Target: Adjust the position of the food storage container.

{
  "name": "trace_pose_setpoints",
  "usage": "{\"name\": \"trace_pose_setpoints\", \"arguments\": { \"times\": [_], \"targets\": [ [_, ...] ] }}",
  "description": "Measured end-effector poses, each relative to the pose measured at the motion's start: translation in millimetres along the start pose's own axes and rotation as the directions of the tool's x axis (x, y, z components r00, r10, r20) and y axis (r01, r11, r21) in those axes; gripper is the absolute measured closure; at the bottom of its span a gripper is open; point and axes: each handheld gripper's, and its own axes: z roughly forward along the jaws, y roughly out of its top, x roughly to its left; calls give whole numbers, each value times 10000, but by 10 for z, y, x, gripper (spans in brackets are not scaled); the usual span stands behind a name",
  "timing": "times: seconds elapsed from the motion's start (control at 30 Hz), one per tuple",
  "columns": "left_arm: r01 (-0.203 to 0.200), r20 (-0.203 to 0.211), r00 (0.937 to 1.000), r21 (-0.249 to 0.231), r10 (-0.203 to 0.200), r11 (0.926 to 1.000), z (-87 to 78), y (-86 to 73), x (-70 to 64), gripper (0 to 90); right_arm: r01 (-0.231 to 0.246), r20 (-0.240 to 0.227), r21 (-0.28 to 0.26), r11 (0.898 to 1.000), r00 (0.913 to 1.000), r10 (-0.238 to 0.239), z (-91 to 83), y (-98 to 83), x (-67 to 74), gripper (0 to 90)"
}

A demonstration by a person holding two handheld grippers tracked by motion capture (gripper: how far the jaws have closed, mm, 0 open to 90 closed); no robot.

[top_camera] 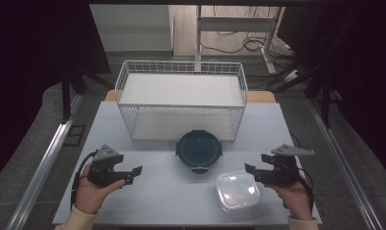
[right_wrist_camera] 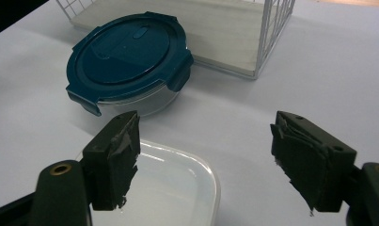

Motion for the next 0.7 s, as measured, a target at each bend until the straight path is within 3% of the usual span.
{"name": "trace_pose_setpoints", "arguments": {
  "times": [0.2, 0.4, 0.5, 0.7],
  "targets": [
    [-96, 36, 9999, -18, 96, 10000, -12, 19, -33, 178, -8, -55, 205, 9998, 10000, 9, -21, -14, 72, 272],
    [-209, 177, 9996, 330, 203, 9992, 90, 11, 24, 175, -180, -58, 523, 9985, 9998, 184, 36, 26, 49, 298],
    [-251, 228, 9994, 359, 243, 9990, 103, 27, 45, 174, -293, 75, 458, 9985, 9996, 290, 7, 92, 54, 320],
    [-240, 268, 9994, 108, 237, 9997, 29, 55, 50, 174, -334, 246, 946, 9950, 9992, 312, -10, 314, 89, 395]
  ]
}}
